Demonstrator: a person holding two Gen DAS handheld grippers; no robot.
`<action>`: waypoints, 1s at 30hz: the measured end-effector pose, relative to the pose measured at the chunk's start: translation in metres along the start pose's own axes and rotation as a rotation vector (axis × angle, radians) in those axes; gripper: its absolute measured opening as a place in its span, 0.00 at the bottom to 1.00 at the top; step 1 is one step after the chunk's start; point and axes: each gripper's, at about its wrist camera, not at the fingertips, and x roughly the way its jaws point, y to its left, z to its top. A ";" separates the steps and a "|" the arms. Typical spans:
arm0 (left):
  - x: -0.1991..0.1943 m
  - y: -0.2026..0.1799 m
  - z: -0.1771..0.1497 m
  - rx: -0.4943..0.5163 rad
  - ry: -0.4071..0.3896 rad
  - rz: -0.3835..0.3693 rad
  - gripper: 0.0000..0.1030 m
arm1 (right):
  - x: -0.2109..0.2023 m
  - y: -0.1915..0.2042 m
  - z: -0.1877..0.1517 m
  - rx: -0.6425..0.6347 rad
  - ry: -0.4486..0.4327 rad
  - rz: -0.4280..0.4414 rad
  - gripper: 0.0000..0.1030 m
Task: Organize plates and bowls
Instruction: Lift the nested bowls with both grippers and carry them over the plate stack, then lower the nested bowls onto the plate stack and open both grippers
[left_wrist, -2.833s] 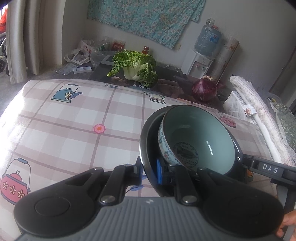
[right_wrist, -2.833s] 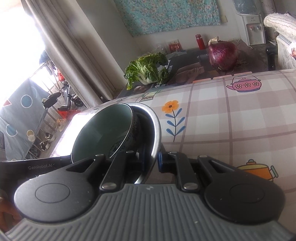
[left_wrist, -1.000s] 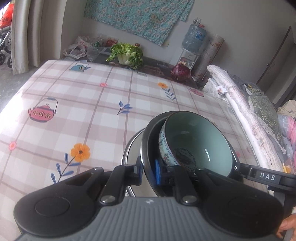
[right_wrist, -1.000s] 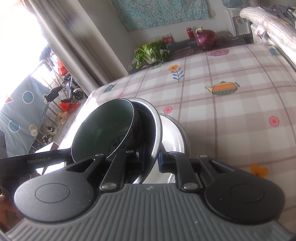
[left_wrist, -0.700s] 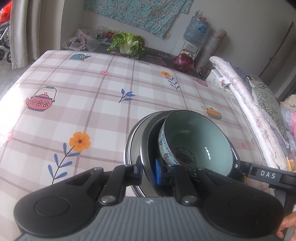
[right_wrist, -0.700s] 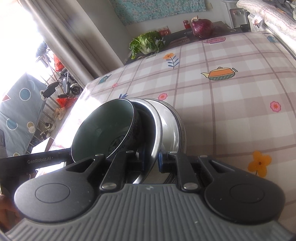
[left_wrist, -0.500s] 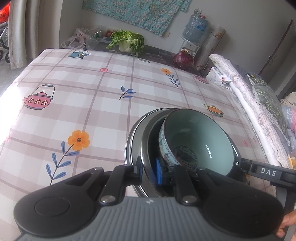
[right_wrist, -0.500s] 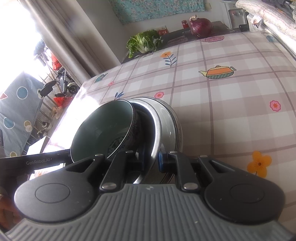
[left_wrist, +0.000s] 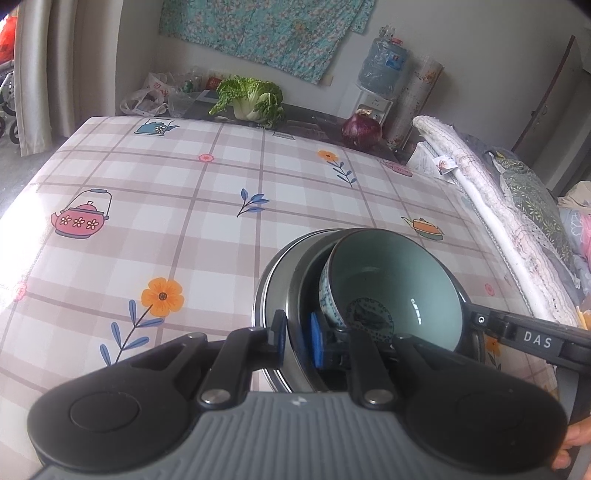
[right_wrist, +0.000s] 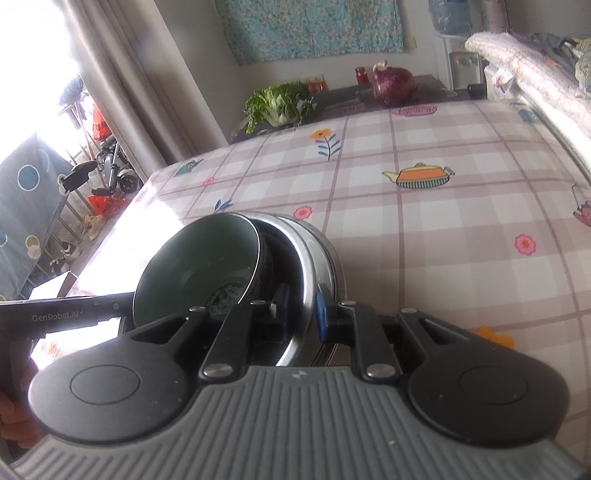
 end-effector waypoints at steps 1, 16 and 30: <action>0.000 -0.001 0.000 0.002 -0.002 0.002 0.14 | -0.001 0.000 0.000 -0.004 -0.003 0.000 0.14; 0.003 -0.001 0.001 -0.009 -0.012 0.006 0.14 | 0.010 -0.006 -0.001 0.033 -0.004 0.013 0.10; -0.042 0.012 -0.014 0.027 -0.185 0.030 0.72 | -0.033 -0.029 -0.028 0.222 -0.106 0.121 0.44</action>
